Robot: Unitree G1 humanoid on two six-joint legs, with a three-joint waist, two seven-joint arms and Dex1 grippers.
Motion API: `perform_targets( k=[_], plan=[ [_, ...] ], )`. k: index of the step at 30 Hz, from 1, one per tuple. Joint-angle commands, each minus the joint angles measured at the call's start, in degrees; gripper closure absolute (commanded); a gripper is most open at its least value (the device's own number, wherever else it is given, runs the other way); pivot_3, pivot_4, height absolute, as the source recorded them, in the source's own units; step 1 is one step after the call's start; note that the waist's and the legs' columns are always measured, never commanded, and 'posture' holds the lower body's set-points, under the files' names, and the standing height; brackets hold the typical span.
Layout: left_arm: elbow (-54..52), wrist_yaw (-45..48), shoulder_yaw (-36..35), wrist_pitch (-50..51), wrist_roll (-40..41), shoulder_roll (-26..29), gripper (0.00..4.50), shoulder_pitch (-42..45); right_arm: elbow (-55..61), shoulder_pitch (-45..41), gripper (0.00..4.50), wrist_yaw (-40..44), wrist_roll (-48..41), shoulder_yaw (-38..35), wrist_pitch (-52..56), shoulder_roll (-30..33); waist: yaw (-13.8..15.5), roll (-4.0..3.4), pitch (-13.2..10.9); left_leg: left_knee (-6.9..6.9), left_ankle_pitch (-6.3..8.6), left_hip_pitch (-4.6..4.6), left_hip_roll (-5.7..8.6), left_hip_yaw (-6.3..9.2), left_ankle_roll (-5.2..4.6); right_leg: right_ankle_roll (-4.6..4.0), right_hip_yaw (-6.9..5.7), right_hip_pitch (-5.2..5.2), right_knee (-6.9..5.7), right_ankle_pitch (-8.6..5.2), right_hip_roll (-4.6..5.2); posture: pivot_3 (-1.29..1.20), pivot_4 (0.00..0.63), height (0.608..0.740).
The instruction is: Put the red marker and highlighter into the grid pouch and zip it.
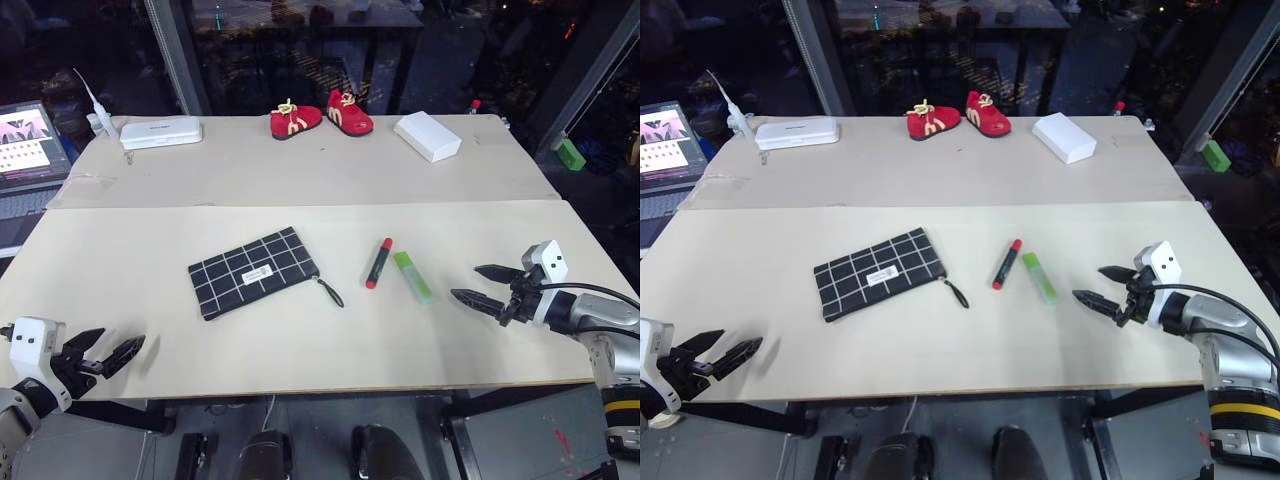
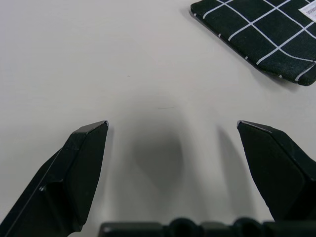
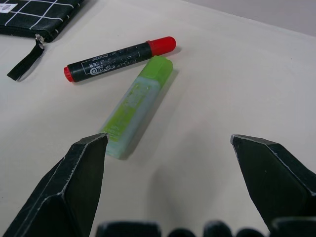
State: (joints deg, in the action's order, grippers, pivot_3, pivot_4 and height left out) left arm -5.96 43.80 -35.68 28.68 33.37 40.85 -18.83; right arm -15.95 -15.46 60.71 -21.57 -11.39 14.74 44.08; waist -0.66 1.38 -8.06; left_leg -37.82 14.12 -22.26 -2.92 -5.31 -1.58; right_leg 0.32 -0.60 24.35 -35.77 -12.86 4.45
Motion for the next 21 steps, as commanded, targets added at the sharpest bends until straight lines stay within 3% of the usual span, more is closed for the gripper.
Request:
perform_targets(
  k=[1,3,6,10,16,21],
  plan=[
    [-2.65,0.7,-2.51,-0.16,2.26,0.05,0.0,0.61,-0.37,-2.13,0.08,-0.66,0.18,-0.27,-1.64,-0.59,0.0,0.0,0.0,0.0,0.0,0.0,0.0,0.0,0.0,0.0,0.0,0.0,0.0,0.0,0.0,0.0,0.15,0.74],
    [-2.93,3.99,-2.47,-2.52,3.61,0.17,0.0,1.76,-1.49,-4.17,0.08,-1.19,0.32,0.13,-1.96,-1.87,-0.2,0.02,0.0,0.0,0.0,0.01,-0.02,-0.01,0.0,0.0,0.01,0.0,0.0,0.0,-0.01,0.0,0.15,0.74],
    [-1.42,7.76,1.48,-11.8,-3.84,1.76,0.0,0.51,-2.34,-5.8,0.77,-1.44,-0.44,-0.28,-0.43,-2.79,-0.16,0.01,0.0,0.0,0.0,0.05,0.0,-0.03,0.0,-0.01,0.02,0.0,-0.03,0.01,-0.02,0.0,0.15,0.74],
    [0.13,10.0,4.8,-22.86,-11.44,3.15,0.0,-0.39,-1.64,-6.49,2.16,0.3,-1.42,0.05,0.38,-2.86,-0.04,0.01,0.0,0.02,0.05,-0.01,0.02,-0.06,0.03,-0.03,0.02,0.02,0.02,-0.01,-0.01,0.0,0.15,0.74],
    [4.79,10.85,6.43,-31.53,-16.51,5.95,0.0,3.92,-0.53,-9.69,4.27,1.23,-1.67,1.37,1.08,-3.88,0.01,0.0,0.0,0.02,0.05,-0.02,-0.01,-0.05,0.03,-0.03,0.0,0.03,0.01,-0.01,0.0,0.0,0.15,0.74],
    [9.71,12.59,9.01,-39.01,-20.58,9.18,0.0,6.75,2.84,-14.04,4.43,1.32,-1.52,5.11,3.54,-6.95,-0.38,-0.01,0.0,0.01,0.05,0.03,-0.06,-0.09,0.03,-0.03,0.0,0.03,-0.04,-0.01,-0.02,0.0,0.15,0.74]
  ],
)
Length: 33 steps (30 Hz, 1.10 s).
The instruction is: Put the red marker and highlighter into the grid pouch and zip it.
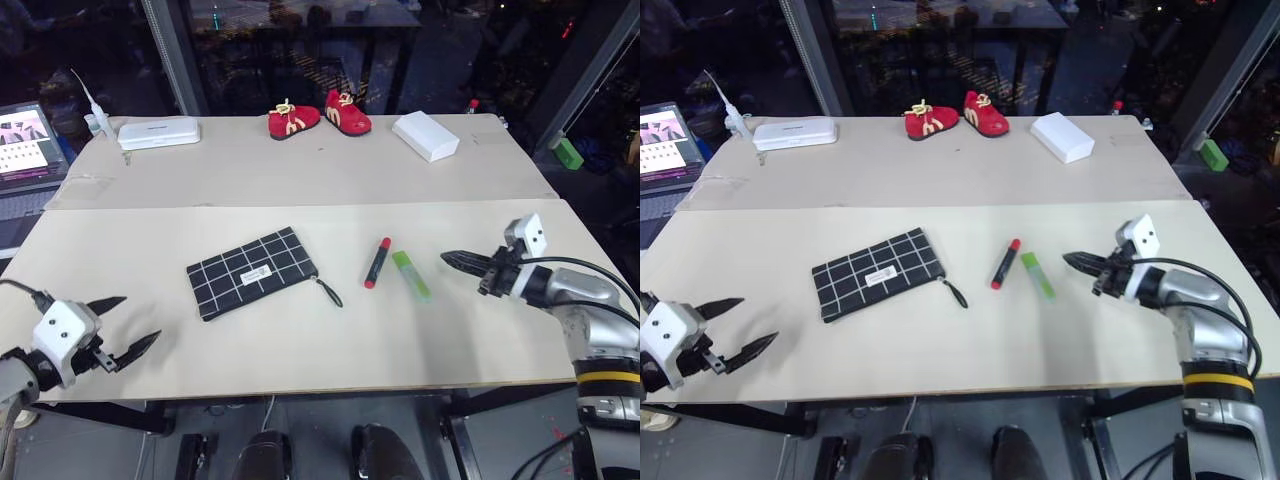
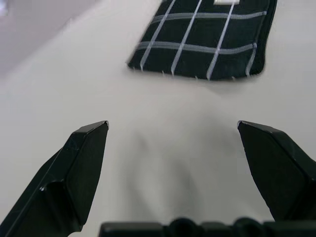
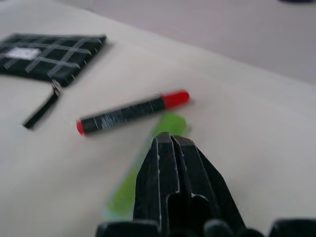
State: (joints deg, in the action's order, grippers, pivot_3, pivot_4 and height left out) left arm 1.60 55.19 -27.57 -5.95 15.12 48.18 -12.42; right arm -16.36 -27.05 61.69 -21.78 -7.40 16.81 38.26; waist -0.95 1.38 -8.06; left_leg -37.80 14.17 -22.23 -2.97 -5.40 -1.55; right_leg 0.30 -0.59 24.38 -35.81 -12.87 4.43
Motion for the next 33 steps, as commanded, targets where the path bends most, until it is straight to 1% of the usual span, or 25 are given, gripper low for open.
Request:
perform_targets(
  k=[1,2,4,5,7,9,11,13,15,18,22,26,33],
  plan=[
    [3.15,1.44,1.5,-5.67,-3.13,2.4,0.0,0.8,3.51,-3.94,4.43,-1.26,-0.58,2.21,2.25,-2.5,-0.23,-0.01,0.0,0.0,0.0,-0.01,0.0,-0.01,0.0,0.0,0.0,0.01,0.0,0.0,0.0,0.0,0.15,0.74],
    [4.4,1.6,2.24,-7.04,-3.77,2.85,0.0,1.69,4.25,-5.29,4.43,-2.21,0.35,3.93,2.56,-4.05,-0.38,-0.01,0.0,0.03,0.01,-0.04,-0.01,-0.03,0.0,0.01,0.01,0.08,-0.02,0.01,0.0,0.0,0.15,0.74],
    [6.84,1.94,4.44,-9.94,-5.11,3.58,0.0,4.41,6.04,-8.77,4.43,-4.1,2.06,8.47,2.34,-9.19,-0.41,-0.01,0.0,0.04,0.01,-0.08,-0.01,-0.05,0.01,0.01,-0.01,0.15,-0.07,0.01,-0.01,0.0,0.15,0.74],
    [8.07,2.1,5.6,-11.44,-5.84,3.8,0.0,5.89,5.81,-10.33,4.43,-5.05,4.51,11.21,0.48,-11.34,-0.43,-0.01,0.0,0.03,0.01,-0.08,-0.02,-0.06,0.01,0.0,-0.03,0.19,-0.13,0.02,-0.04,0.0,0.15,0.74],
    [10.71,2.58,8.14,-14.77,-7.78,4.36,0.0,8.48,2.12,-14.41,4.43,-10.0,11.44,16.94,-1.38,-16.0,-0.25,-0.03,-0.01,0.03,0.0,-0.07,-0.02,-0.06,0.02,-0.01,-0.04,0.22,-0.23,0.02,-0.05,0.0,0.15,0.74],
    [13.34,2.88,10.14,-16.97,-8.87,4.62,0.0,10.54,-0.49,-17.27,4.43,-12.3,15.64,21.62,1.52,-18.72,-0.07,-0.04,-0.01,0.03,-0.02,-0.15,0.01,-0.09,0.05,-0.01,-0.08,0.32,-0.29,0.02,0.01,0.0,0.15,0.74],
    [15.09,3.21,11.17,-18.04,-8.71,4.68,0.0,11.69,-1.87,-18.65,4.43,-12.91,16.99,23.3,4.74,-20.0,0.15,-0.04,0.0,0.02,-0.03,-0.27,0.03,-0.17,0.06,-0.02,-0.09,0.45,-0.3,0.03,0.03,0.0,0.15,0.74],
    [16.49,3.13,11.98,-19.49,-8.8,4.77,0.0,12.63,-3.11,-19.58,4.43,-13.77,18.95,24.6,3.59,-20.76,0.29,-0.03,0.01,-0.03,-0.03,-0.58,0.04,-0.33,0.07,0.0,-0.16,0.65,-0.29,0.04,0.03,0.0,0.15,0.74],
    [18.0,2.95,13.18,-20.75,-8.88,4.47,0.0,13.95,-6.68,-21.97,4.43,-15.66,20.29,24.91,3.62,-22.54,0.25,-0.03,0.01,-0.07,-0.06,-0.89,0.05,-0.42,0.1,0.04,-0.23,0.86,-0.33,0.08,0.03,0.0,0.15,0.74],
    [19.76,2.83,14.96,-22.06,-8.48,3.45,0.0,15.98,-11.87,-23.51,4.43,-16.89,24.52,28.23,0.27,-24.28,0.05,-0.03,0.01,-0.07,-0.07,-0.92,0.1,-0.55,0.11,0.05,-0.22,0.91,-0.28,0.12,0.0,0.0,0.15,0.74],
    [21.56,2.89,15.74,-23.25,-8.2,3.47,0.0,16.64,-14.93,-24.74,4.43,-17.61,25.49,28.18,-1.38,-26.45,-0.46,-0.03,0.01,-0.07,-0.07,-0.77,0.03,-0.62,0.11,0.05,-0.22,0.88,-0.32,0.12,-0.07,0.0,0.15,0.74],
    [23.2,3.21,16.21,-24.35,-7.94,3.67,0.0,16.72,-17.75,-28.31,4.43,-18.7,23.42,24.92,-0.7,-29.34,-1.2,-0.03,0.01,-0.07,-0.08,-0.73,0.03,-0.7,0.13,0.05,-0.18,0.88,-0.38,0.12,-0.03,0.0,0.15,0.74],
    [25.51,3.69,16.27,-26.07,-7.62,3.93,0.0,16.73,-18.05,-29.5,4.43,-17.51,23.45,23.23,-1.51,-29.97,-1.47,-0.04,0.02,-0.07,-0.09,-0.66,0.01,-0.72,0.15,0.03,-0.19,0.84,-0.4,0.14,-0.02,0.0,0.15,0.74]
  ],
)
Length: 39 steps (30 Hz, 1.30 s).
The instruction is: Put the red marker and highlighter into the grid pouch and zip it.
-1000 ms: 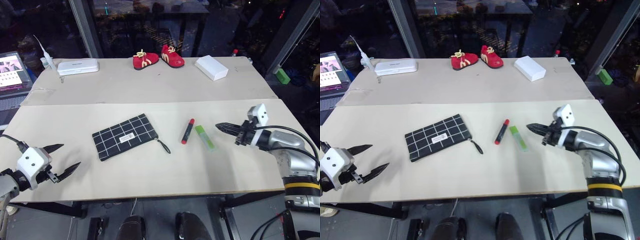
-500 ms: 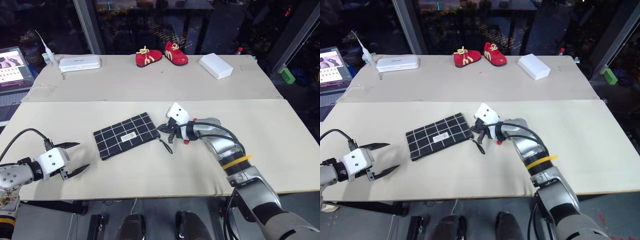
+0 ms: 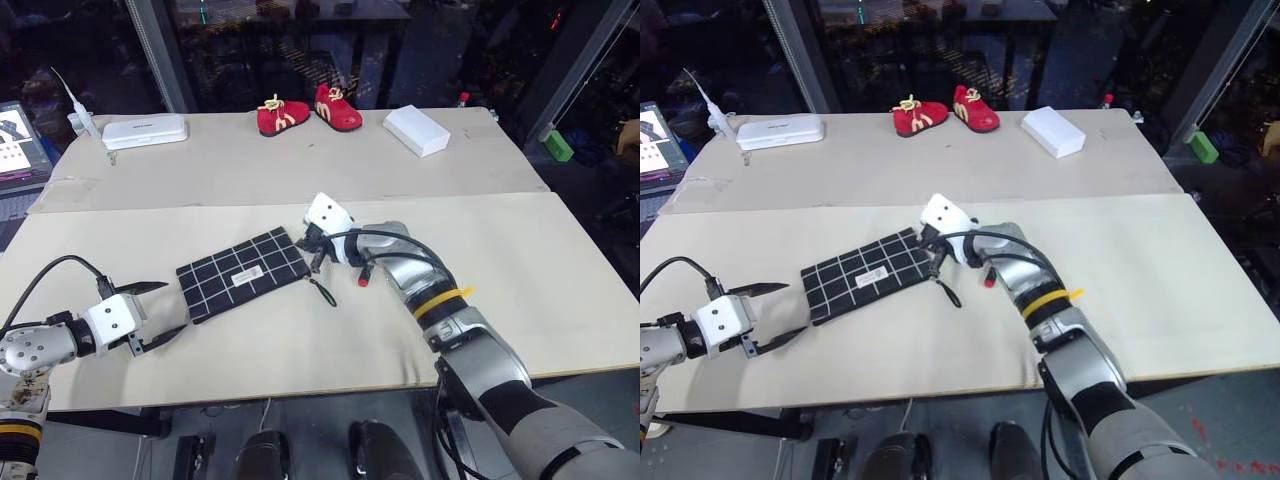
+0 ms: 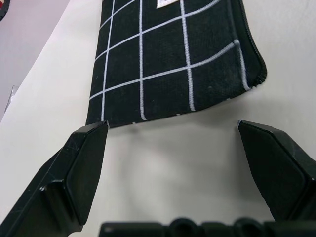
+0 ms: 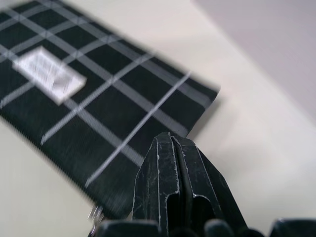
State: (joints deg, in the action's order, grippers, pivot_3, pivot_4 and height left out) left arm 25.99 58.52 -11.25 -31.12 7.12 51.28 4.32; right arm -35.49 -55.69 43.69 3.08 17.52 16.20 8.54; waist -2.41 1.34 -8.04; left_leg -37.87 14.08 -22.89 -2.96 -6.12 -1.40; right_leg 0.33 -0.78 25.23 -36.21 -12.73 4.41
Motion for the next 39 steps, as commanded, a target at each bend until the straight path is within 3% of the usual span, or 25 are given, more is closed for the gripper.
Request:
perform_targets(
  k=[1,7,16,24,29,39],
  plan=[
    [1.35,0.39,0.0,-1.0,0.43,0.77,0.0,0.05,1.38,-0.63,4.43,1.05,-1.34,-1.44,-0.77,-0.38,-0.01,0.0,0.0,0.0,0.0,0.0,0.0,0.0,0.0,0.0,0.0,0.0,0.0,0.0,0.0,0.0,0.15,0.74],
    [2.59,0.47,0.49,-1.95,0.45,0.32,0.0,0.48,1.96,3.19,4.43,2.31,0.43,1.59,-0.56,-2.36,-0.06,-0.01,0.02,0.0,0.0,0.07,-0.01,-0.04,0.0,-0.01,0.01,-0.02,-0.04,0.0,0.0,0.0,0.15,0.74],
    [5.27,0.89,3.05,-5.58,-1.09,-0.64,0.0,3.22,-9.1,3.69,4.43,-1.49,5.5,4.19,-5.38,-3.12,0.07,-0.01,0.1,0.0,0.0,0.43,0.0,-0.13,0.01,-0.01,0.03,-0.31,-0.07,0.0,0.03,0.0,0.15,0.74],
    [15.39,-4.69,10.14,-22.16,-12.23,-1.92,0.0,12.1,-11.57,1.19,4.43,-0.92,5.7,3.27,-7.59,-3.34,0.77,-0.04,0.19,0.01,0.01,0.91,0.01,-0.12,0.01,-0.01,0.0,-0.87,0.01,0.0,0.07,0.0,0.15,0.74],
    [22.07,-7.36,13.06,-28.67,-14.89,-2.73,0.0,16.94,-12.61,0.33,4.43,-0.97,5.49,2.82,-8.14,-3.42,1.37,-0.08,0.21,0.01,0.0,0.9,0.02,-0.14,0.01,-0.01,0.0,-0.85,-0.02,0.0,0.06,0.0,0.15,0.74],
    [24.75,-4.6,17.32,-33.58,-11.12,-4.42,0.0,18.74,-13.37,0.44,4.43,-1.34,5.56,2.36,-8.37,-3.56,1.57,-0.08,0.22,0.01,0.02,0.85,0.01,-0.14,-0.02,-0.01,-0.02,-0.84,0.03,0.0,0.07,0.0,0.15,0.74]
  ],
)
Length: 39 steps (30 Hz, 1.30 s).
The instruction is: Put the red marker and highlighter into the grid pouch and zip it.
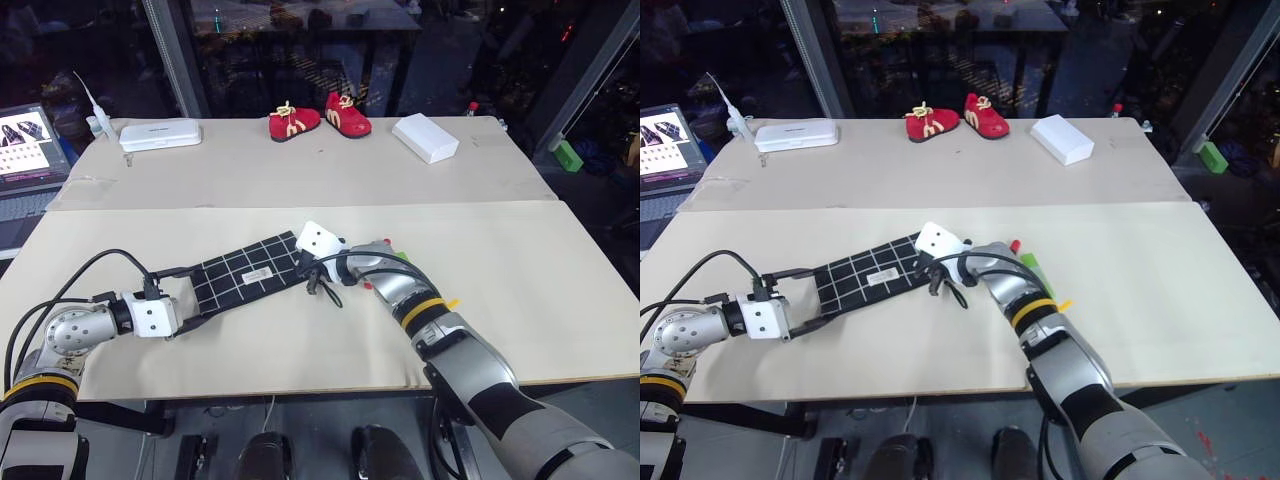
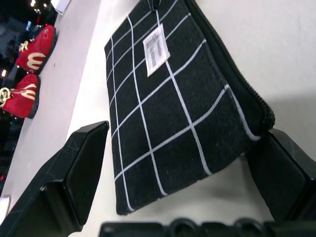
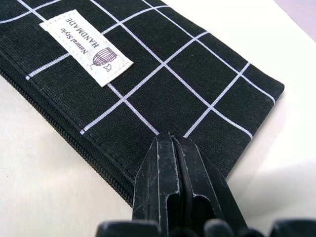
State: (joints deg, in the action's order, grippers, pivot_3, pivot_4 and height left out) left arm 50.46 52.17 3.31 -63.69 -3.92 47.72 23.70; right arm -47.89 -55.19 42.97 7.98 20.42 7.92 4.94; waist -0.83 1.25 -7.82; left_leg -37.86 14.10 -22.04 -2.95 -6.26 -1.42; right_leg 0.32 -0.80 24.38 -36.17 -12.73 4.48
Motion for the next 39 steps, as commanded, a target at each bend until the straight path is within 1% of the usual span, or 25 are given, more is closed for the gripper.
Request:
perform_targets(
  k=[1,11,13,14,15,16,17,18,19,20,24,25,30,32,34,35,36,37,39],
  plan=[
    [0.29,1.8,2.93,-1.06,0.1,-0.89,0.0,-0.59,-1.03,-0.07,4.43,-0.64,0.66,-0.58,-0.1,-0.03,-0.03,0.0,0.0,0.0,0.01,0.0,0.0,-0.01,-0.01,0.0,0.0,0.0,0.0,0.0,0.0,0.0,0.15,0.74],
    [4.76,-0.45,4.87,-1.9,-2.74,-0.92,0.0,3.01,-1.61,-0.26,4.43,-0.59,0.59,-1.24,-0.29,-0.13,0.01,0.0,0.01,0.0,0.01,0.04,0.01,-0.02,-0.02,0.01,0.0,-0.02,-0.01,0.0,0.0,0.0,0.15,0.74],
    [5.92,-0.67,5.17,-2.19,-3.08,-1.09,0.5,3.96,-1.58,-0.32,4.5,-0.59,0.58,-1.4,-0.27,0.11,0.03,-0.01,0.01,0.0,0.01,0.04,0.01,-0.02,-0.02,0.01,0.0,-0.02,-0.01,0.0,0.0,0.0,0.15,0.74],
    [6.42,-0.76,5.42,-2.49,-3.25,-1.25,0.66,4.52,-1.57,-0.36,4.5,-0.77,0.54,-1.58,-0.17,0.21,0.04,-0.02,0.01,0.0,0.01,0.04,0.02,-0.02,-0.02,0.01,0.0,-0.03,-0.01,0.0,0.0,0.0,0.15,0.74],
    [6.75,-0.81,5.63,-2.64,-3.18,-1.52,1.06,5.02,-1.54,-0.38,4.5,-0.86,0.49,-1.72,-0.1,0.26,0.09,-0.02,0.01,0.0,0.01,0.04,0.02,-0.02,-0.02,0.01,0.0,-0.03,-0.02,0.0,0.0,0.0,0.15,0.74],
    [6.97,-0.59,5.85,-2.75,-2.83,-1.86,1.31,5.45,-1.48,-0.36,4.5,-0.89,0.46,-1.8,-0.04,0.28,0.11,-0.02,0.01,0.0,0.0,0.04,0.02,-0.02,-0.02,0.01,0.0,-0.03,-0.02,0.0,0.0,0.0,0.15,0.74],
    [7.16,-0.41,6.06,-2.89,-2.56,-2.14,1.81,5.83,-1.41,-0.32,4.5,-0.91,0.44,-1.83,-0.01,0.27,0.12,-0.01,0.01,0.0,0.0,0.04,0.02,-0.02,-0.02,0.01,-0.01,-0.03,-0.02,0.0,0.0,0.0,0.15,0.74],
    [7.37,-0.28,6.24,-3.03,-2.41,-2.32,1.95,6.13,-1.38,-0.3,4.5,-0.92,0.44,-1.83,0.01,0.23,0.12,-0.01,0.01,0.0,0.0,0.03,0.02,-0.02,-0.02,0.01,-0.01,-0.03,-0.02,0.0,0.0,0.0,0.15,0.74],
    [7.58,-0.11,6.41,-3.12,-2.28,-2.48,2.44,6.38,-1.29,-0.23,4.5,-0.9,0.44,-1.82,0.05,0.21,0.12,-0.01,0.01,0.0,0.0,0.02,0.02,-0.02,-0.02,0.01,-0.01,-0.02,-0.02,0.0,0.0,0.0,0.15,0.74],
    [7.72,0.19,6.54,-3.13,-1.97,-2.65,2.7,6.57,-1.13,-0.1,4.5,-0.86,0.44,-1.8,0.09,0.21,0.1,-0.01,0.01,0.0,0.0,0.01,0.01,-0.01,-0.02,0.01,-0.02,-0.02,-0.01,0.0,-0.01,0.0,0.15,0.74],
    [7.98,1.91,6.51,-2.33,-0.05,-3.31,4.21,7.05,-0.43,0.36,4.5,-0.63,0.34,-1.77,0.28,0.28,0.05,-0.02,0.01,0.0,0.01,-0.05,0.01,-0.01,-0.02,0.01,-0.02,0.03,0.01,0.0,-0.02,0.0,0.15,0.74],
    [8.07,2.17,6.5,-2.37,0.12,-3.31,4.46,7.11,-0.38,0.39,4.5,-0.54,0.3,-1.78,0.28,0.31,0.03,-0.02,0.01,0.0,0.01,-0.05,0.01,-0.01,-0.02,0.01,-0.02,0.03,0.02,0.0,-0.02,0.0,0.15,0.74],
    [7.11,4.91,6.33,-0.96,2.45,-3.67,4.46,6.92,-0.42,0.35,4.5,-0.06,-0.17,-2.16,0.04,0.57,0.0,-0.02,0.01,0.0,0.01,-0.08,0.01,-0.01,-0.03,0.01,-0.02,0.04,0.05,0.0,-0.01,0.0,0.15,0.74],
    [6.17,6.65,6.24,1.42,3.74,-3.67,4.46,6.34,-0.42,0.28,4.5,-0.57,-0.91,-3.12,-0.41,0.47,-0.02,-0.02,0.01,0.0,0.01,-0.11,0.01,-0.01,-0.03,0.01,-0.02,0.06,0.06,-0.01,-0.02,0.0,0.15,0.74],
    [5.46,7.59,5.86,4.38,4.53,-3.81,4.5,5.78,0.65,0.06,3.91,1.0,-3.56,-5.35,1.11,0.27,-0.05,-0.02,0.01,0.0,0.01,-0.17,0.01,-0.01,-0.03,0.02,-0.02,0.12,0.06,0.0,-0.02,0.0,0.15,0.74],
    [5.06,7.75,5.42,5.95,5.16,-3.97,4.5,5.39,1.42,-0.28,3.76,2.11,-5.0,-6.55,2.39,0.25,-0.07,-0.02,0.01,0.0,0.01,-0.18,0.01,-0.01,-0.03,0.02,-0.02,0.14,0.06,0.0,-0.02,0.0,0.15,0.74],
    [4.59,7.93,5.06,7.18,5.68,-4.07,4.5,5.05,1.96,-0.51,3.46,2.87,-5.93,-7.36,3.29,0.25,-0.12,-0.02,0.01,0.0,0.01,-0.2,0.0,-0.01,-0.03,0.02,-0.01,0.15,0.06,0.0,-0.03,0.0,0.15,0.74],
    [3.9,7.96,4.49,8.48,6.45,-4.23,4.5,4.56,2.97,-0.74,3.02,4.03,-7.36,-8.47,4.93,0.31,-0.2,-0.02,0.01,0.0,0.01,-0.2,0.0,-0.01,-0.03,0.02,-0.01,0.15,0.06,0.0,-0.03,0.0,0.15,0.74],
    [2.3,7.9,3.41,10.59,7.7,-4.47,4.5,3.65,4.72,-0.95,2.34,5.29,-9.16,-9.93,7.3,0.5,-0.3,-0.04,0.0,0.0,0.02,-0.22,-0.01,-0.01,-0.04,0.02,-0.01,0.19,0.06,0.0,-0.03,0.0,0.15,0.74]
  ],
)
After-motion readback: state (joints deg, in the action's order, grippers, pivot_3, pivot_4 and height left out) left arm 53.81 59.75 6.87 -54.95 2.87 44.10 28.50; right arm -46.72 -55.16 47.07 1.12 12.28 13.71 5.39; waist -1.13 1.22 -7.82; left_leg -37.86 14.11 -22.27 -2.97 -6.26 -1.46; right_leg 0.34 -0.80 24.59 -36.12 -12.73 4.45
